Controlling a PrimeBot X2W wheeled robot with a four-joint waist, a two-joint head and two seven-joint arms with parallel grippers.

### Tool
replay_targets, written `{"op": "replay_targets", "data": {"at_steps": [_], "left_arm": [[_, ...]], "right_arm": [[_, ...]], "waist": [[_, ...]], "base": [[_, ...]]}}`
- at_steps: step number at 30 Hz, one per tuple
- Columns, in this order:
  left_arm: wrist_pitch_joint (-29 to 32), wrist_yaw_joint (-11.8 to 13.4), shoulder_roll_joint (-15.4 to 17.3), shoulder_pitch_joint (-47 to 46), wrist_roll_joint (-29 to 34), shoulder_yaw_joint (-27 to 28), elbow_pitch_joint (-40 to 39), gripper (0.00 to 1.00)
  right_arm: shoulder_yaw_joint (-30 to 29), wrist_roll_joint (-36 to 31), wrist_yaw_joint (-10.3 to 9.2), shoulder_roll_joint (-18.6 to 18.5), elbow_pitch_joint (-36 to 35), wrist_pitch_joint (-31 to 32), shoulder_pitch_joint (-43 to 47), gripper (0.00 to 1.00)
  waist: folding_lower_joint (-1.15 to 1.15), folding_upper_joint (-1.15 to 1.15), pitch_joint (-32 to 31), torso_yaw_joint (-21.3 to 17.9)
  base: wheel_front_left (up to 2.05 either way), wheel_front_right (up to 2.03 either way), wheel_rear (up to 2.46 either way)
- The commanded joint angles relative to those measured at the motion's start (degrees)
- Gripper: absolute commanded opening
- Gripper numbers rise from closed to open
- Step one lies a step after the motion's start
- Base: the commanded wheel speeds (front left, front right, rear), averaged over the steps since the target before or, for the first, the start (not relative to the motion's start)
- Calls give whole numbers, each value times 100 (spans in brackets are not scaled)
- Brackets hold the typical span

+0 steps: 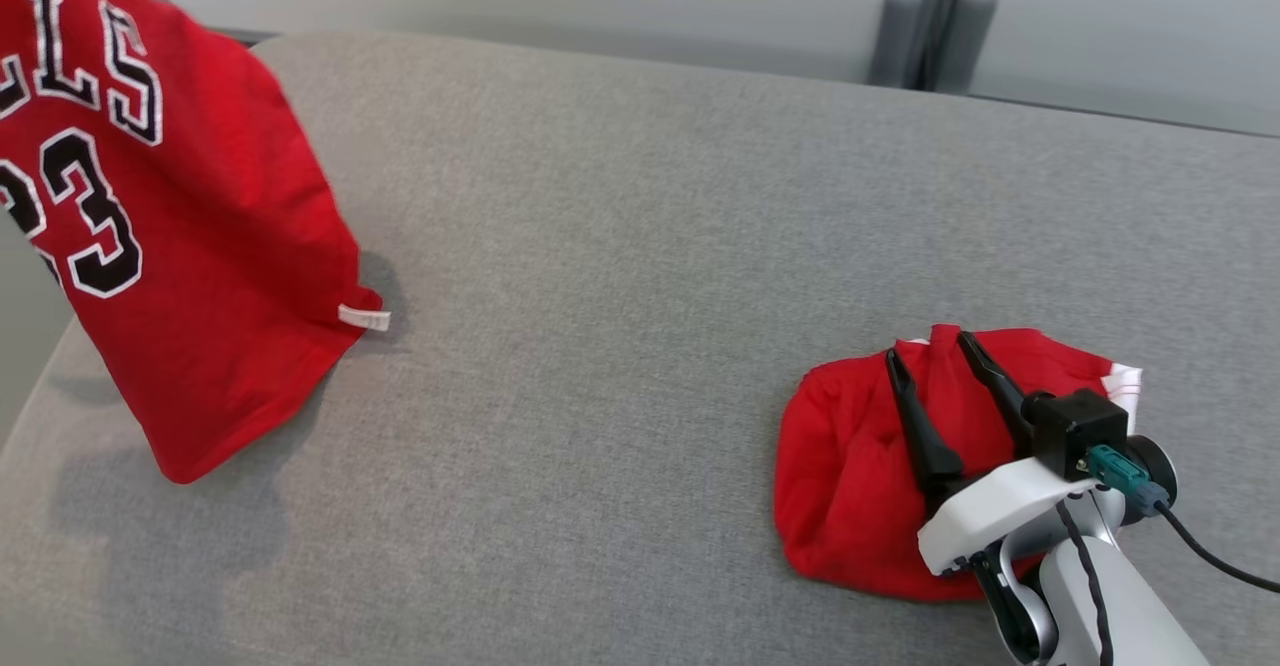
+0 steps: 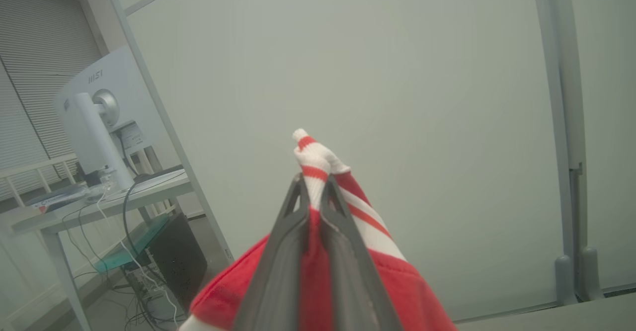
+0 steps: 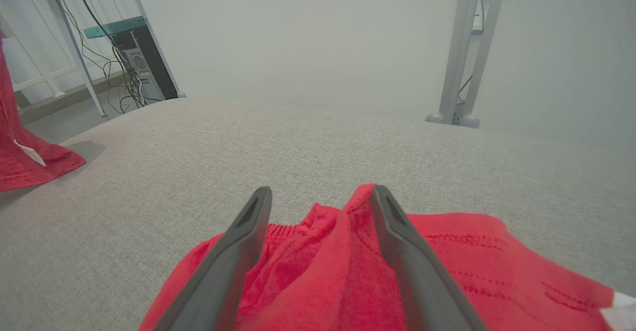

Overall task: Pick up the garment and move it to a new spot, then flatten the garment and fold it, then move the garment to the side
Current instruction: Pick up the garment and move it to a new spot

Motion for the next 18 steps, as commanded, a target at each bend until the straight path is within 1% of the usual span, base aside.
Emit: {"op": "replay_targets", "data": {"at_steps": [1,5,10,11,18], "left_arm": [[-50,-25,36,73,70,15,182,0],[-106,-59,45,122,13,148,570,0],[-140,-91,29,175,39,310,794,0],[-142,-105,19,173,100,488,837,0],[-141,-112,-120,600,525,1213,989,0]], "right_arm": [[-3,-42,0,-52,-33,31,-66,100],[-7,-98,0,-98,-133,62,-81,100],[35,-111,0,-175,-263,126,-75,100],[49,-126,0,-207,-385,130,-104,100],[117,-193,0,-305,-934,171,-156,100]], "waist": [[0,0,155,165],[0,0,280,213],[0,0,420,178],[0,0,503,131],[0,0,828,-111]], "base": [[0,0,0],[0,0,0],[0,0,0],[0,0,0],[0,0,0]]}}
